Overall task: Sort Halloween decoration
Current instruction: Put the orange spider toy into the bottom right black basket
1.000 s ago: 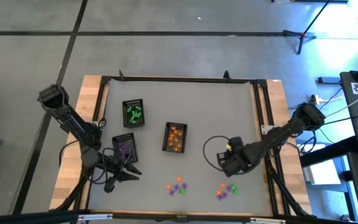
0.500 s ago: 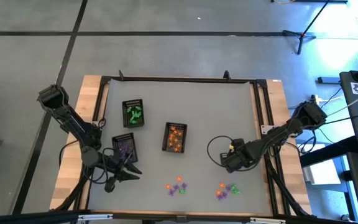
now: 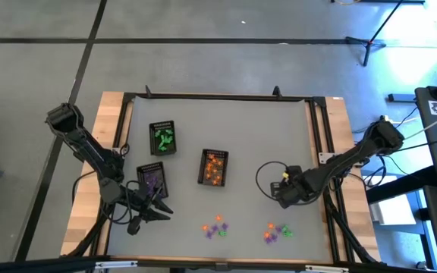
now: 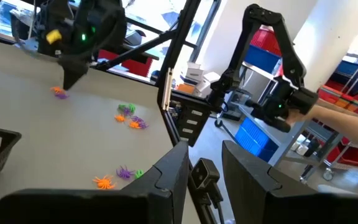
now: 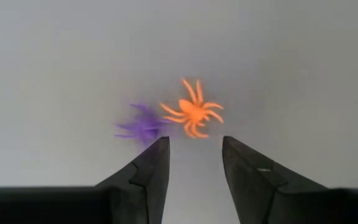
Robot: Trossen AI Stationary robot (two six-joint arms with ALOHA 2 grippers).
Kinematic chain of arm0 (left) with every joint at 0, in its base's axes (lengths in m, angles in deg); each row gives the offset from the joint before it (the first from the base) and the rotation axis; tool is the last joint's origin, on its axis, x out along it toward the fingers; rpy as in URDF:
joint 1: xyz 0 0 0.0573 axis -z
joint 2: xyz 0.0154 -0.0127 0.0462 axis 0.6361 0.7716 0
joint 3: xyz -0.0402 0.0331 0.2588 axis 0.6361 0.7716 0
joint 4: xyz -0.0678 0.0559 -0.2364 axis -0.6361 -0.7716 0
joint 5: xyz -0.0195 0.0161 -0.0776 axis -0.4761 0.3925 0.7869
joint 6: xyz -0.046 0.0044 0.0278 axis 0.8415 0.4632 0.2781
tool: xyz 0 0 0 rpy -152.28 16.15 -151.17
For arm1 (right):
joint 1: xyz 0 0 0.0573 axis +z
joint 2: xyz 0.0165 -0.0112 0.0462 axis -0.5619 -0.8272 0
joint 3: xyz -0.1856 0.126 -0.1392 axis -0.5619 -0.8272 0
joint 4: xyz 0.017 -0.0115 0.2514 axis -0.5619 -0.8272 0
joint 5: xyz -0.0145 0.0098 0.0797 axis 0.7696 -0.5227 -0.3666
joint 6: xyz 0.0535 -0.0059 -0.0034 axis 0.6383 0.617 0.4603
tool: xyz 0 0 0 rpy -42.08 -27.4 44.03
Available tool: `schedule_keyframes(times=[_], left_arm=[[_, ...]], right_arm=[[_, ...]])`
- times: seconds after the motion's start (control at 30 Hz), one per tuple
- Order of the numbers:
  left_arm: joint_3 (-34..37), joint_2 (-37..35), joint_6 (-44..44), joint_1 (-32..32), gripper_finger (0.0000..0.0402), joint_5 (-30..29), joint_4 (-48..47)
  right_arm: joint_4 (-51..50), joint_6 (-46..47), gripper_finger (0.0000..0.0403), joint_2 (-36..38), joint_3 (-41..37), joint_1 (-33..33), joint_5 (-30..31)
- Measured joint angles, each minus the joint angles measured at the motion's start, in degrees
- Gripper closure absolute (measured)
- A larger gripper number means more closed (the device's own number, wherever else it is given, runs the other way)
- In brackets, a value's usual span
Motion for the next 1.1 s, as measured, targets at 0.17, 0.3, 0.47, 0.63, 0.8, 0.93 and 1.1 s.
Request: schedule_keyframes(times=[0.17, 0.3, 0.47, 0.63, 0.8, 0.93, 1.1], left_arm=[[0.0, 0.0, 0.0, 0.0, 0.0312, 0.1, -0.1], [0.0, 0.0, 0.1, 0.0, 0.0312, 0.2, -0.1], [0.0, 0.0, 0.0, 0.0, 0.0312, 0.2, -0.1], [0.0, 0.0, 0.0, 0.0, 0.0312, 0.2, -0.1], [0.0, 0.0, 0.0, 0.0, 0.0312, 0.2, -0.2], [0.0, 0.0, 0.0, 0.0, 0.0312, 0.2, -0.5], [0.0, 0.0, 0.0, 0.0, 0.0312, 0.1, -0.8]], right_arm=[[-2.1, 0.4, 0.0256, 1.3, 0.7, 0.0, 4.5], [-2.3, 1.1, 0.0256, 0.3, 0.3, 0.0, 5.2], [-0.2, 3.1, 0.0256, -0.9, -1.7, 0.0, 4.0], [4.0, 3.2, 0.0256, -1.3, -3.8, 0.0, 4.1], [4.1, 2.8, 0.0288, -1.3, -3.7, 0.0, 4.1], [5.1, 1.4, 0.0349, -1.4, -3.1, 0.0, 3.9], [4.0, -0.2, 0.0396, -1.4, -1.7, 0.0, 2.9]])
